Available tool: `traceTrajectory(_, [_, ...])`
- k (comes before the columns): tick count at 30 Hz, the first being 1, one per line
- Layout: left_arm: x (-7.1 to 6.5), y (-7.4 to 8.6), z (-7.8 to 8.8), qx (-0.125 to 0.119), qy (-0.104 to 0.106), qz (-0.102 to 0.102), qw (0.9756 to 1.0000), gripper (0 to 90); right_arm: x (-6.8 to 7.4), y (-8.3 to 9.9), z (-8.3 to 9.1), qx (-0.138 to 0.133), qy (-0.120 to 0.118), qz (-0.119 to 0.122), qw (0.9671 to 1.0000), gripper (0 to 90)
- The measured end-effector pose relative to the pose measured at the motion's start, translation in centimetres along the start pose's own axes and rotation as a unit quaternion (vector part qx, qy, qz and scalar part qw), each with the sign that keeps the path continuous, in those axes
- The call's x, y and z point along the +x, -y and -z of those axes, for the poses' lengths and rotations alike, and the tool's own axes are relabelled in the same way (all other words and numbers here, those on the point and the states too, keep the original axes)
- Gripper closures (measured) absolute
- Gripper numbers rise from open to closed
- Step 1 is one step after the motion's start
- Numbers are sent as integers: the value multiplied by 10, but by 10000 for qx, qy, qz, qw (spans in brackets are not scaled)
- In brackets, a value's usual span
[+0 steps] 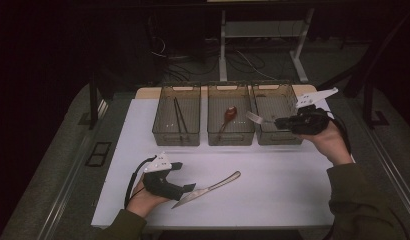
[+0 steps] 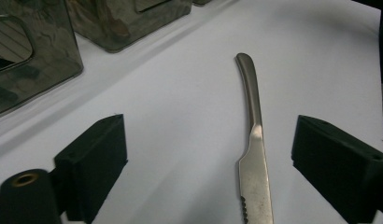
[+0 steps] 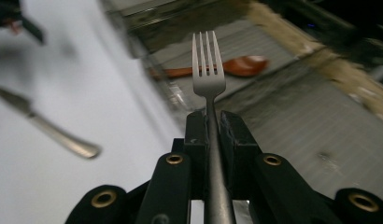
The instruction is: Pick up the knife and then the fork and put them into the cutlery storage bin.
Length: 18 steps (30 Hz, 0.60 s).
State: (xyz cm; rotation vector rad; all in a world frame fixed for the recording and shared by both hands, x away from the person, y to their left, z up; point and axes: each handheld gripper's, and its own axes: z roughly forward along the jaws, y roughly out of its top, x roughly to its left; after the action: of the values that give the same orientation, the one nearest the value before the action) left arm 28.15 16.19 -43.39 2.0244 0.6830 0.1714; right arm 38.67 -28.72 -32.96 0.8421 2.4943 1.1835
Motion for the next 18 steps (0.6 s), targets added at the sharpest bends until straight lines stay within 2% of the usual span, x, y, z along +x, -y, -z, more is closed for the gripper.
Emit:
traceTrajectory(4, [0,-1,0,-15,-72,19,10000,57,-20,-3,1,61,364,-332,9988,807])
traceTrajectory(7, [0,-1,0,-16,-146,35,9999,19,-35,-5,0,139,646,-593,9961,807])
traceTrajectory(10, [0,-1,-1,-21,-168,30,9999,3,-49,-6,-5,198,829,-747,9936,807])
traceTrajectory(18, [-1,-1,-2,46,-134,-21,9999,0,-72,-3,-27,276,1026,-1256,9864,806])
